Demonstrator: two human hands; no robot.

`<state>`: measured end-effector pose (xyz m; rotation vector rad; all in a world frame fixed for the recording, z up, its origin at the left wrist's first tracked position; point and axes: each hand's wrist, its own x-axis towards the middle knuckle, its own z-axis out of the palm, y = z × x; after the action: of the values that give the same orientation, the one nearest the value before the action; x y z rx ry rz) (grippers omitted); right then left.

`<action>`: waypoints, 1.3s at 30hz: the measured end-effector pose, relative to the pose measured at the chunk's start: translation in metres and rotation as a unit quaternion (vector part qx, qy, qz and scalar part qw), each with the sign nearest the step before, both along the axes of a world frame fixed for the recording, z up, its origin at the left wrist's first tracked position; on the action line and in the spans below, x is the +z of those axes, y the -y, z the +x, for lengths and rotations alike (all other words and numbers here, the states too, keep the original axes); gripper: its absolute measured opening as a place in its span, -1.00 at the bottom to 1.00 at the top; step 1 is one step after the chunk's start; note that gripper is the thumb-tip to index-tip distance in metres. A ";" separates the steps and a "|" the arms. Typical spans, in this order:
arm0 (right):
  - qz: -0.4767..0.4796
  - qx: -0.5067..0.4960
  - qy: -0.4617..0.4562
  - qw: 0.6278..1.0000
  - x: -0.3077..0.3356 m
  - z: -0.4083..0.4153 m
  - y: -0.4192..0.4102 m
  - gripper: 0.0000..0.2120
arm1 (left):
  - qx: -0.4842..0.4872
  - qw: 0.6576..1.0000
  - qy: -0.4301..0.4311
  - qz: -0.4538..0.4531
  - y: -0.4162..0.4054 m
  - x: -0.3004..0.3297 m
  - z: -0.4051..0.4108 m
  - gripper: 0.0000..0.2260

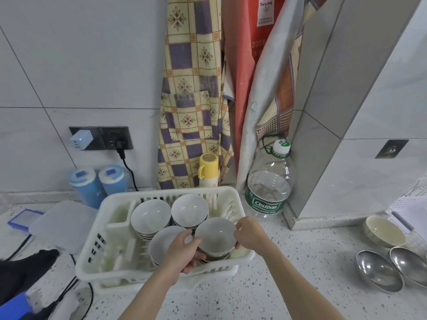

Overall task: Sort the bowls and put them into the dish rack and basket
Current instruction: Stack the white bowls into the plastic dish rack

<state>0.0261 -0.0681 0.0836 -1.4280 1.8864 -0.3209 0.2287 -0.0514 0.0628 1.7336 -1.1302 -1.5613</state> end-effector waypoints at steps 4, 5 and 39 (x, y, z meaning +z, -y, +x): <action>0.007 0.001 -0.009 1.000 -0.005 0.005 0.001 -0.66 | -0.020 1.000 0.014 0.000 0.000 -0.006 0.000 -0.65; 0.006 -0.002 -0.012 1.000 -0.006 0.007 0.001 -0.65 | -0.024 1.000 0.018 0.000 -0.001 -0.007 0.000 -0.63; 0.015 -0.125 0.003 0.992 -0.022 0.024 -0.021 -0.88 | -0.118 0.989 0.079 -0.047 -0.022 -0.017 -0.003 -0.78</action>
<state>0.0504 -0.0468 0.0613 -1.1692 2.0608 -0.4138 0.2253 -0.0296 0.0456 1.7371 -1.5097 -1.4970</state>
